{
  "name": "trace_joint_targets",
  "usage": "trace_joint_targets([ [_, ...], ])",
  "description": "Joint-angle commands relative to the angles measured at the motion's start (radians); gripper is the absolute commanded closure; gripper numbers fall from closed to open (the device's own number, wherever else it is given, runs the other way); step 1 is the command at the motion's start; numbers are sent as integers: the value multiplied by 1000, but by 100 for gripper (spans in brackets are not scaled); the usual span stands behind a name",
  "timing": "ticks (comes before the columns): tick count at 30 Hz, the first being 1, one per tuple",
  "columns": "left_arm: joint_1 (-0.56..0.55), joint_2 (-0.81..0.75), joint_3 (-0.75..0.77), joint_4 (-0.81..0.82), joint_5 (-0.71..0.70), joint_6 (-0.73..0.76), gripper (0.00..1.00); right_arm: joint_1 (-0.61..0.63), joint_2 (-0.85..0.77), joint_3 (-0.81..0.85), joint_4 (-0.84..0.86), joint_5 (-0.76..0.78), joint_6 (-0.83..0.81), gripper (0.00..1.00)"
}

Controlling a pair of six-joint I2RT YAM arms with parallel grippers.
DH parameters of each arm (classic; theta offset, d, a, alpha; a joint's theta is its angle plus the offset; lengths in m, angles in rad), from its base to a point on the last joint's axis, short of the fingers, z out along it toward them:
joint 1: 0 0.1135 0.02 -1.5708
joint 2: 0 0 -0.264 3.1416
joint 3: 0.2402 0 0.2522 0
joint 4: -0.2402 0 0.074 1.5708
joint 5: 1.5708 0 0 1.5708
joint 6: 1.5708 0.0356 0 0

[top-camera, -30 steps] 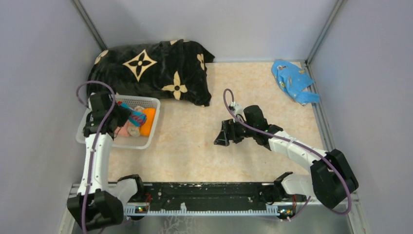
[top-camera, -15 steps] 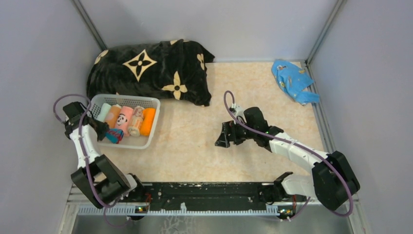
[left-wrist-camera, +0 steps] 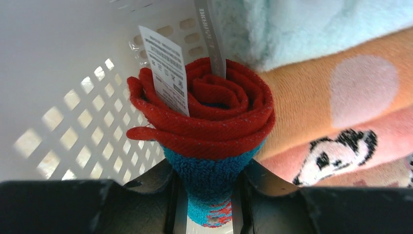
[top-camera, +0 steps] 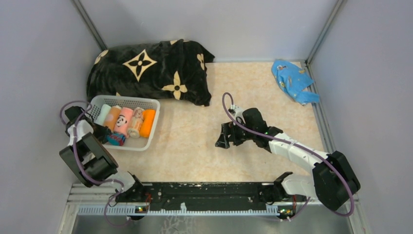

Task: Roll the towels
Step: Place the towel in the bin.

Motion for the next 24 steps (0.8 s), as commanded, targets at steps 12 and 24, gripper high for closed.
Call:
trace_joint_targets([
  [12,18,118,60,-1,-136,2,45,10,-16,-2,39,13,-21,13],
  [24,18,15,77,-42,-187,8,33,10,-13,8,27,10,-24,13],
])
